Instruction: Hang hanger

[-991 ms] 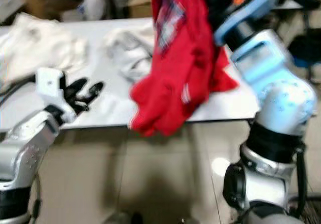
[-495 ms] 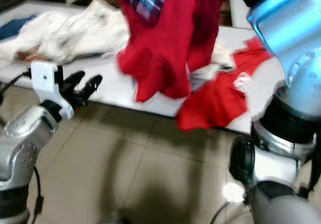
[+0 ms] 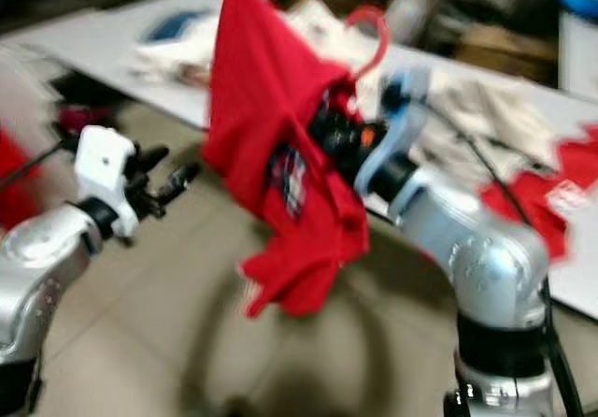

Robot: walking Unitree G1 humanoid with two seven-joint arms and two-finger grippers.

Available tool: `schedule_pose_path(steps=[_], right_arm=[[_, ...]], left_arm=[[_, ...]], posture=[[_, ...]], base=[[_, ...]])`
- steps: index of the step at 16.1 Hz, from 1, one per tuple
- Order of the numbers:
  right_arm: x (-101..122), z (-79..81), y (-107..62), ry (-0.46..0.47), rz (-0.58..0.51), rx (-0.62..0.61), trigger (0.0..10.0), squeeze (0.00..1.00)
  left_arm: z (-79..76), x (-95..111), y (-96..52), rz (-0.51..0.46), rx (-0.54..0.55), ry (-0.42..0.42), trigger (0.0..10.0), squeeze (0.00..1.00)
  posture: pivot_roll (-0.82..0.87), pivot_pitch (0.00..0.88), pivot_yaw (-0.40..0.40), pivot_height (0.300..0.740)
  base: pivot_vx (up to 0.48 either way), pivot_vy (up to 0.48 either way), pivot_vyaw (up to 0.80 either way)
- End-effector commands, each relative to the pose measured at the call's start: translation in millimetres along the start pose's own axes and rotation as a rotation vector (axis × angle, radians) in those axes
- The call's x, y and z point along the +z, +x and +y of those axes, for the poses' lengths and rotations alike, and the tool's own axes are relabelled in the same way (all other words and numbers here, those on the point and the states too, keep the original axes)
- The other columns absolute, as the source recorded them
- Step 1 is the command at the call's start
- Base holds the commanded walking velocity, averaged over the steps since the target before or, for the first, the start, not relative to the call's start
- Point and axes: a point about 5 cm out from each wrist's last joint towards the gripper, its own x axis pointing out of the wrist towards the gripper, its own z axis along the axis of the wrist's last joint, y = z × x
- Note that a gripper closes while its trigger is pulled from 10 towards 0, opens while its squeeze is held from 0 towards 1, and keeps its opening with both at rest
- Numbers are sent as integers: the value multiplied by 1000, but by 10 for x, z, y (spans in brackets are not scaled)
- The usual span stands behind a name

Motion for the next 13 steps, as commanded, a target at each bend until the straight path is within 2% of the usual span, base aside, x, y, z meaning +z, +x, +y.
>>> schedule_pose_path(steps=[1, 3, 4, 6, 9, 11, 13], right_arm=[[11, 16, -31, -51, -17, -8, 10000, 0], [-11, 89, -32, -85, -38, -10, 10000, 0], [-49, 46, -32, -78, -36, -42, 10000, 0], [-231, -54, -48, -113, 31, -111, 10000, 0], [-554, -302, -90, -229, 197, -280, 10000, 0], [-596, -274, -31, -275, 214, -274, 10000, 0], [-623, -303, -22, -314, 219, -288, 10000, 0]], left_arm=[[-10, 63, 5, -20, -19, -4, 10000, 0], [99, 189, 77, -67, -8, -19, 10000, 0], [129, 183, 101, -52, 18, -17, 10000, 0], [175, 65, 93, 12, 71, -5, 10000, 0], [188, -154, 34, 125, 106, 47, 10000, 0], [210, -256, 19, 168, 103, 91, 10000, 0], [184, -293, 74, 161, 99, 66, 10000, 0]], posture=[[-137, 0, 39, 740], [-143, 0, 58, 740], [-141, 0, 61, 740], [-139, 0, 59, 740], [-119, 0, 49, 740], [-129, 0, 53, 740], [-139, 0, 64, 740]], base=[[0, 0, 800], [0, 0, 800], [0, 0, 800], [0, 0, 800], [0, 0, 800], [0, 0, 800], [0, 0, 800]])
